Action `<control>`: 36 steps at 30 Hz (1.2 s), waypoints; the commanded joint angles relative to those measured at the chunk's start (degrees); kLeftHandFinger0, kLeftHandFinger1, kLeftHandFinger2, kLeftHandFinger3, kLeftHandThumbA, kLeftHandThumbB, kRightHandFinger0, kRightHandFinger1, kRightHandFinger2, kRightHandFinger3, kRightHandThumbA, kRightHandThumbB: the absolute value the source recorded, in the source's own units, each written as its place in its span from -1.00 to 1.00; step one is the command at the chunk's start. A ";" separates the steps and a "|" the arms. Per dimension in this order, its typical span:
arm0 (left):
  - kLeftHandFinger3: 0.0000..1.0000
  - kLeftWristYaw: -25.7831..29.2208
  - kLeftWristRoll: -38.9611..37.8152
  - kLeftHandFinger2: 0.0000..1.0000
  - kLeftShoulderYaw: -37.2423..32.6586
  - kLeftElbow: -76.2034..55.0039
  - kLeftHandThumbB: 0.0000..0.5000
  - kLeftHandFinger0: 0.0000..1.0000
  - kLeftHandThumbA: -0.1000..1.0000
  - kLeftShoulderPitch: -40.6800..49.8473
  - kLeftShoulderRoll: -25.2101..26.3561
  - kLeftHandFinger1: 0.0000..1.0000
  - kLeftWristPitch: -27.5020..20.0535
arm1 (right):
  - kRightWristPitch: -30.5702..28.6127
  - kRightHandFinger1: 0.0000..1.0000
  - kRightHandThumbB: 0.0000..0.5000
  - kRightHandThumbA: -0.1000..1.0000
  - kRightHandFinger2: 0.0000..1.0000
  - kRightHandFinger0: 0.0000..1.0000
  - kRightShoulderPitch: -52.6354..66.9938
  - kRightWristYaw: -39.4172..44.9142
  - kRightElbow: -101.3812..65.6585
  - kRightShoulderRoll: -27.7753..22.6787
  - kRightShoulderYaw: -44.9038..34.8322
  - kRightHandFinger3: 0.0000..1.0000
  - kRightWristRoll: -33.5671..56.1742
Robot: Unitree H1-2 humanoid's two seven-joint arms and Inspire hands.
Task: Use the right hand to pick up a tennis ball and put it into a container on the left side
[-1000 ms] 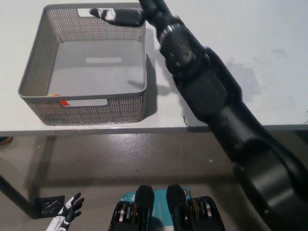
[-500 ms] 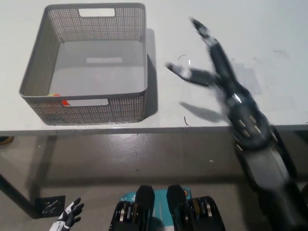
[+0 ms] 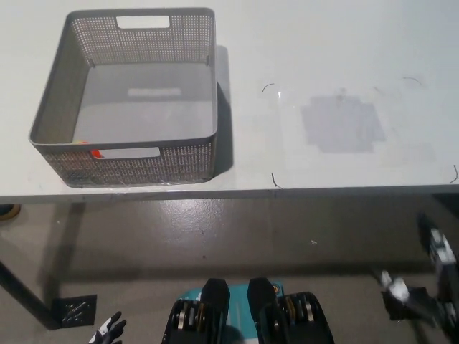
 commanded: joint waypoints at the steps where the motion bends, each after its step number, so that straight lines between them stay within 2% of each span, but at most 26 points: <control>1: 1.00 1.16 -1.10 1.00 1.38 -0.58 0.43 1.00 1.00 -0.29 0.53 1.00 -3.70 | -16.87 1.00 -0.01 1.00 1.00 1.00 5.06 1.98 0.60 1.87 -1.82 1.00 10.73; 4: 1.00 1.06 -1.56 1.00 1.73 -0.26 0.41 1.00 1.00 -0.86 0.50 1.00 -3.70 | -18.37 1.00 0.04 1.00 1.00 1.00 5.41 2.84 5.38 3.64 -1.23 1.00 12.56; 10: 1.00 0.71 -1.80 1.00 1.74 0.83 0.36 1.00 1.00 -1.79 0.57 1.00 -4.05 | -25.39 1.00 -0.22 1.00 1.00 1.00 4.98 3.52 18.25 5.21 0.29 1.00 9.64; 16: 1.00 1.27 -1.31 1.00 1.88 2.95 0.48 1.00 1.00 -4.46 0.36 1.00 -4.42 | -25.39 1.00 -0.19 1.00 1.00 1.00 1.46 4.09 25.17 5.40 0.49 1.00 9.51; 18: 1.00 1.60 -0.77 1.00 1.95 3.67 0.47 1.00 1.00 -5.08 0.44 1.00 -4.73 | -25.39 1.00 -0.14 0.99 1.00 1.00 0.09 4.81 26.90 5.09 0.25 1.00 10.01; 22: 1.00 1.40 -1.05 1.00 2.17 5.10 0.39 1.00 1.00 -6.19 0.37 1.00 -5.19 | -25.39 1.00 -0.20 0.97 1.00 1.00 -2.02 5.06 29.60 4.34 -0.02 1.00 9.79; 26: 1.00 1.52 -0.85 1.00 2.16 5.42 0.43 1.00 1.00 -5.11 -0.03 1.00 -5.50 | -25.39 1.00 -0.27 0.94 1.00 1.00 -1.39 5.72 30.54 4.11 -0.27 1.00 10.25; 30: 1.00 1.83 -0.55 1.00 2.09 5.71 0.41 1.00 1.00 -4.98 -0.39 1.00 -5.50 | -25.39 1.00 -0.17 0.98 1.00 1.00 -1.46 6.68 30.82 3.91 -0.66 1.00 11.95; 36: 1.00 1.44 -0.31 1.00 2.50 6.15 0.42 1.00 1.00 -8.24 0.93 1.00 -4.79 | -25.10 1.00 -0.15 0.97 1.00 1.00 -5.05 5.37 30.67 4.59 -0.46 1.00 10.96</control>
